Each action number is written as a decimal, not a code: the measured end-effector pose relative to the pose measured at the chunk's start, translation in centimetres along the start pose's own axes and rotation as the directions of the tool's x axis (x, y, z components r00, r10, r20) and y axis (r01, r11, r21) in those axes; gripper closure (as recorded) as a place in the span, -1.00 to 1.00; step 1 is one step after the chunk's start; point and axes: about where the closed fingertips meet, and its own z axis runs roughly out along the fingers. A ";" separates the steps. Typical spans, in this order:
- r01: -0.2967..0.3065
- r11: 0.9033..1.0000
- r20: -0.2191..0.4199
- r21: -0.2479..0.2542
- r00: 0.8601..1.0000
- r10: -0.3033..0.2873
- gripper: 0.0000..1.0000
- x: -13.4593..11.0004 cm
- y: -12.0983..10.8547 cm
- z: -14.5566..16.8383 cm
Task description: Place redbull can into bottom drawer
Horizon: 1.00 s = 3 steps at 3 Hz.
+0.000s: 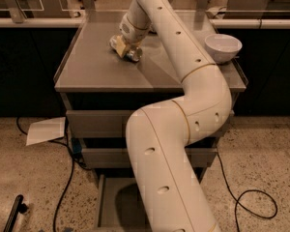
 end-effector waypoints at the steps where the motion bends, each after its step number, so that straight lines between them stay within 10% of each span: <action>1: 0.000 1.000 0.000 0.000 1.000 0.000 1.00 -0.3 -0.1 -0.3; 3: -0.038 0.994 -0.017 -0.105 0.999 0.036 1.00 5.0 0.9 -7.5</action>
Offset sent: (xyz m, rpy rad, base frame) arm -0.2084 -0.0781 -0.0119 0.0148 0.2326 0.0451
